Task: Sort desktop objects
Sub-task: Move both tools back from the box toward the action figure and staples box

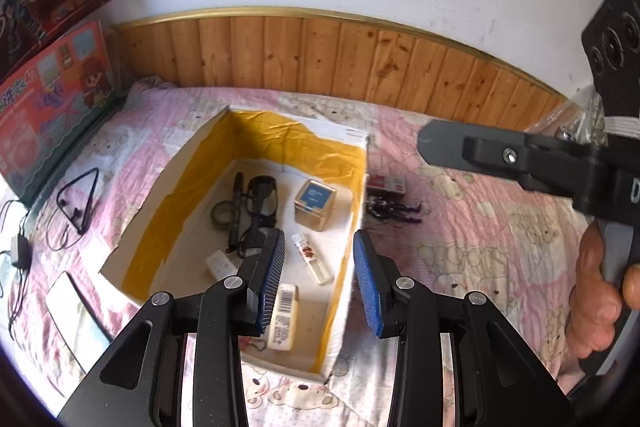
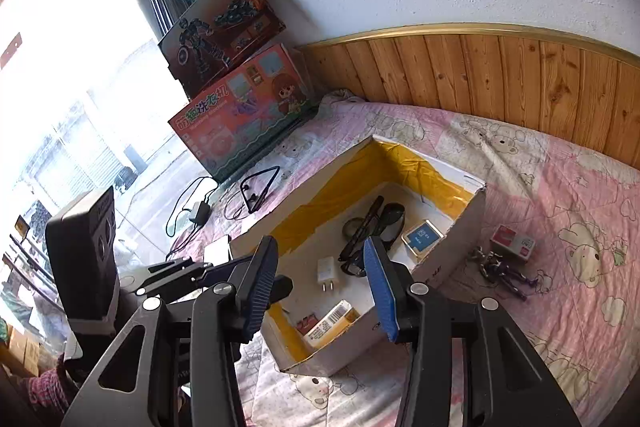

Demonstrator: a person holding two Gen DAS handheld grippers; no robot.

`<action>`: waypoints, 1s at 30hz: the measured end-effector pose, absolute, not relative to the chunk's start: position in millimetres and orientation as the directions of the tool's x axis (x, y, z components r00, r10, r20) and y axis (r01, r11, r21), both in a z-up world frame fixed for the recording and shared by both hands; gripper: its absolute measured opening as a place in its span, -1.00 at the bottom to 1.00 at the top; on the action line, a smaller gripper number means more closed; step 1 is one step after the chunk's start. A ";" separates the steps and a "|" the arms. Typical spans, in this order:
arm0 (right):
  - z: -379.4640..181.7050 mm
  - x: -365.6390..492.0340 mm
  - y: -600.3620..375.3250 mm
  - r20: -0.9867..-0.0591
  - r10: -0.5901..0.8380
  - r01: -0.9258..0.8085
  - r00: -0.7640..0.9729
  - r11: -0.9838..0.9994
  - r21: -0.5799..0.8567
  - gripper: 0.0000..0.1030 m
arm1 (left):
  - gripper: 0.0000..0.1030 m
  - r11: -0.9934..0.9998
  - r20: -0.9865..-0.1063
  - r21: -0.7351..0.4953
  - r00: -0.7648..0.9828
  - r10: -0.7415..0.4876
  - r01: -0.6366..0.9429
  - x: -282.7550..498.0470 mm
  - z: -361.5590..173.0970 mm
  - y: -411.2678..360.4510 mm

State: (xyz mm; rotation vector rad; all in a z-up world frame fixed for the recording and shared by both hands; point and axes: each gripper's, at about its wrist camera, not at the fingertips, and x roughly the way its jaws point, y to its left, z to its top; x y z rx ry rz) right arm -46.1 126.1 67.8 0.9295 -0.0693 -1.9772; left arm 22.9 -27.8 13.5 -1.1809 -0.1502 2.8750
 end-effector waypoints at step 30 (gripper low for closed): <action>-118.3 -179.8 169.7 -0.833 -0.374 0.647 -0.407 -0.762 0.026 0.09 | -0.27 -0.964 -0.863 -0.266 -0.451 0.229 0.019 -110.5 -117.3 20.8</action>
